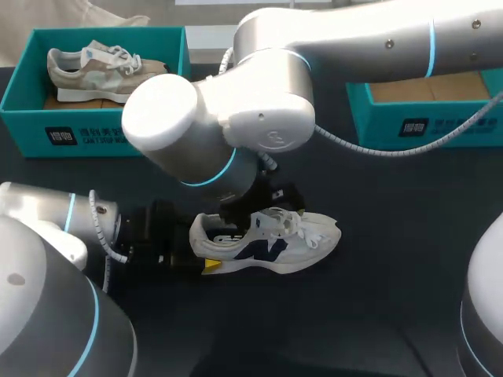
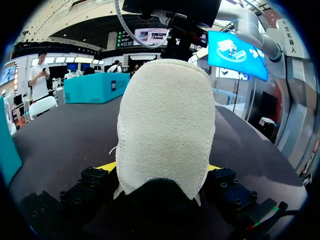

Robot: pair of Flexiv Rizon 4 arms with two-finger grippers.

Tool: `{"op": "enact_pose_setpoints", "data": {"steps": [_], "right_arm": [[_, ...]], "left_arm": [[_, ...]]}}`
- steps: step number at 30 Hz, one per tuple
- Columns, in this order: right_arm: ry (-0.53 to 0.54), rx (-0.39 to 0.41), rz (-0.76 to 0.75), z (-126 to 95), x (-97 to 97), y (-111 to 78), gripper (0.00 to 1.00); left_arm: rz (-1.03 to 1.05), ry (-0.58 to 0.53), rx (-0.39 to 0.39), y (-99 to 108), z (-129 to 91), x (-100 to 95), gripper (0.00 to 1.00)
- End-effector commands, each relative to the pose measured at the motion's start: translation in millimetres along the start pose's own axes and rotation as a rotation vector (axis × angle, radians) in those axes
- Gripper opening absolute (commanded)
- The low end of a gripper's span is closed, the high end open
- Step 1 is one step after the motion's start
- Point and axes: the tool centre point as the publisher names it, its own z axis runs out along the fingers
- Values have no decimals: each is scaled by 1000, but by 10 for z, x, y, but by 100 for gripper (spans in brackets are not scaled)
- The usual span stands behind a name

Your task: Take the shoe out of the shoebox, open the shoe tongue, remove and reinsert the insole, then place the shoe into the shoebox

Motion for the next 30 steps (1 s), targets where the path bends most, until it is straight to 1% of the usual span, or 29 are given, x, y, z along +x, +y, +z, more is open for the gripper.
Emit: {"op": "enact_pose_setpoints", "data": {"steps": [1,4,7,13,17,20,22,23,25,26,30], "right_arm": [[0,-35,132,-208,-75,-83,0],[45,-42,119,-195,-67,-85,0],[91,-37,118,-119,-16,-92,0],[129,-25,98,-113,73,-80,0],[153,-23,76,-117,71,-77,0],[160,-40,27,-100,-6,-40,0],[156,-67,-19,-68,-103,8,0],[152,-62,-33,-56,-154,22,0],[129,-94,-72,-74,-255,62,0],[123,-88,-78,-65,-305,70,0],[88,-116,-163,-6,-454,93,0]], "left_arm": [[-1,1,-3,12,17,-8,0],[-1,1,-3,12,17,-8,0],[-1,1,-3,12,17,-8,0],[-1,1,-3,12,17,-8,0],[-1,1,-3,12,17,-8,0],[-1,1,-3,12,17,-8,0],[-1,1,-3,12,17,-8,0],[-1,1,-3,12,17,-8,0],[-1,1,-3,12,17,-8,0],[-1,1,-3,12,17,-8,0],[-1,1,-3,12,17,-8,0]]}}
